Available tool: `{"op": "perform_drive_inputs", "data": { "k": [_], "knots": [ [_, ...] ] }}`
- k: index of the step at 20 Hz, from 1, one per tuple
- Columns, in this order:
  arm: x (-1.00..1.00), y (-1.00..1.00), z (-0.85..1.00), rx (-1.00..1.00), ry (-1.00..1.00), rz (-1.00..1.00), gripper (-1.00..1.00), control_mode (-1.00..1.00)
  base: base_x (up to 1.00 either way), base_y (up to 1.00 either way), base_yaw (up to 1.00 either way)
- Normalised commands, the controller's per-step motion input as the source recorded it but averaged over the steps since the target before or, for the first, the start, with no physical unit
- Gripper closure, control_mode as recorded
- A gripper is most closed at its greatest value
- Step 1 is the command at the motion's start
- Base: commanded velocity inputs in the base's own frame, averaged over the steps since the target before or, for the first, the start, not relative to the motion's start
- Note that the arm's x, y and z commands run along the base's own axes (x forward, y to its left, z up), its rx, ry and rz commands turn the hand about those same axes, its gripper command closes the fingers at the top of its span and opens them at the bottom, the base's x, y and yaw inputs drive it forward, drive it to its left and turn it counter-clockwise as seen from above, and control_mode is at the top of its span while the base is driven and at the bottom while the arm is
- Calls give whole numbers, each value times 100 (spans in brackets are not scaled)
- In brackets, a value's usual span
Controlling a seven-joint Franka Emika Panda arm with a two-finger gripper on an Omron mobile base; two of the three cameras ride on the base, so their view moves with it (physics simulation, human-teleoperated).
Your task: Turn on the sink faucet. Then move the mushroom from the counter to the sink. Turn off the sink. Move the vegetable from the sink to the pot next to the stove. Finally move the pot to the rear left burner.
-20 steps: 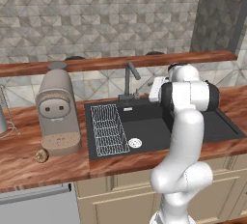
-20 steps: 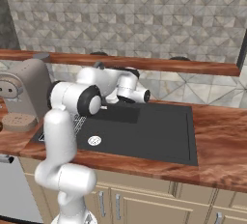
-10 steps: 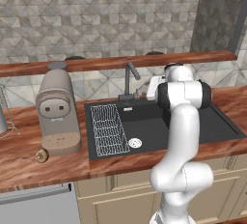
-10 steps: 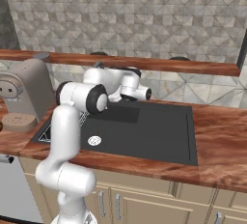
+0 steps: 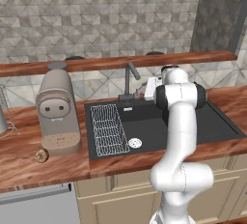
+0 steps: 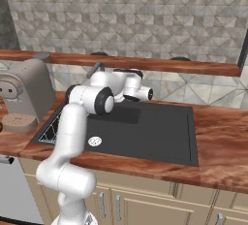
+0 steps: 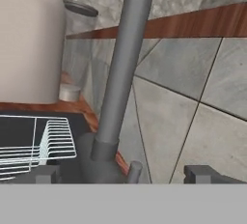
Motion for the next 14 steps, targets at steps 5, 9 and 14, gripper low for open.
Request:
{"op": "perform_drive_inputs", "data": {
  "k": [5,9,14],
  "knots": [
    [19,9,-13,0,0,3,-100,-100,0,0,0],
    [14,12,-16,0,0,3,-100,-100,0,0,0],
    [21,11,-20,0,1,3,-100,-100,0,0,0]
  ]
}}
